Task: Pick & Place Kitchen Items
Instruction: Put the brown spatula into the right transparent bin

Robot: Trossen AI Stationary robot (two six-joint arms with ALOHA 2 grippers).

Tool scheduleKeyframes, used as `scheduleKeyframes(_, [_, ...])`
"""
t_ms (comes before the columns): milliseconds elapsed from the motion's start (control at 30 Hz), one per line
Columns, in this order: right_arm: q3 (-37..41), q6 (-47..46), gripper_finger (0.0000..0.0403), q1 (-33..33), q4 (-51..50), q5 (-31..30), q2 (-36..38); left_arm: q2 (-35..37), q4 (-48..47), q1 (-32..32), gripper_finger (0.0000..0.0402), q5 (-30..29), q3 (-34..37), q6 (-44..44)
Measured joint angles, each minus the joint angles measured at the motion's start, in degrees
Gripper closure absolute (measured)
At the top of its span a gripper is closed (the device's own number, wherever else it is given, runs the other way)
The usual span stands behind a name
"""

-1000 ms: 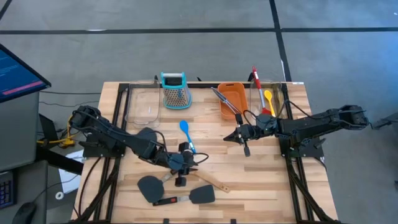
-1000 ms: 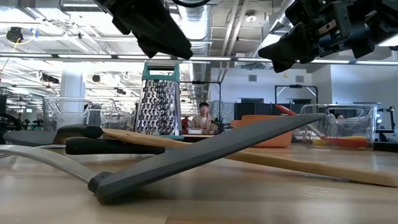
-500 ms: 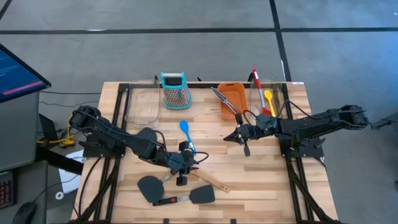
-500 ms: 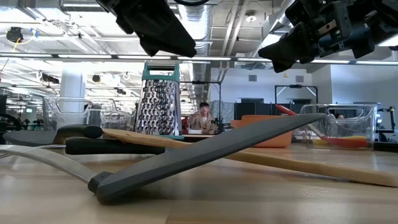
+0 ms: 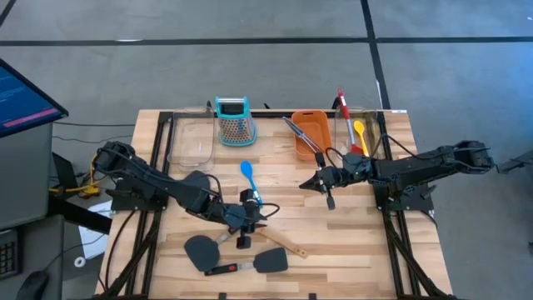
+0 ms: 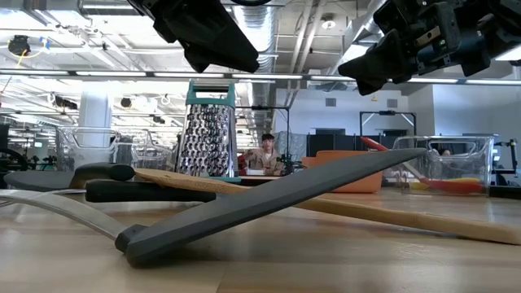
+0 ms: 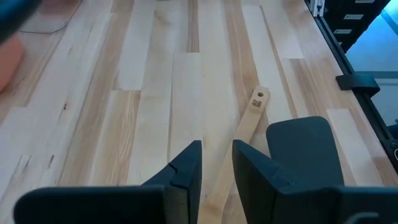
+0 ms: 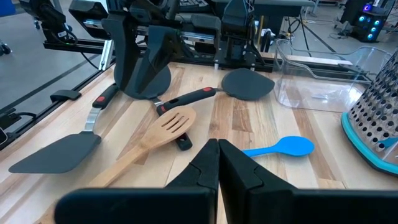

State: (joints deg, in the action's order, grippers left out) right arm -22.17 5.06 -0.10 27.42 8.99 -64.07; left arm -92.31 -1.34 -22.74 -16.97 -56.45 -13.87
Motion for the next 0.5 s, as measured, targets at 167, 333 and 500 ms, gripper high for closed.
scheduleKeyframes(167, [0.0,0.4,0.0403,0.0,0.0,0.0,0.0,-0.4,1.6,0.0,0.0325,0.0,0.0,0.1])
scheduleKeyframes(333, [0.0,1.0,0.0403,0.0,-0.1,0.0,0.0,-0.4,4.9,1.1,0.0328,0.4,0.0,0.2])
scheduleKeyframes(500, [0.0,1.0,0.0403,0.0,-0.2,0.0,0.0,-1.6,6.8,1.6,0.0356,2.0,0.0,1.0])
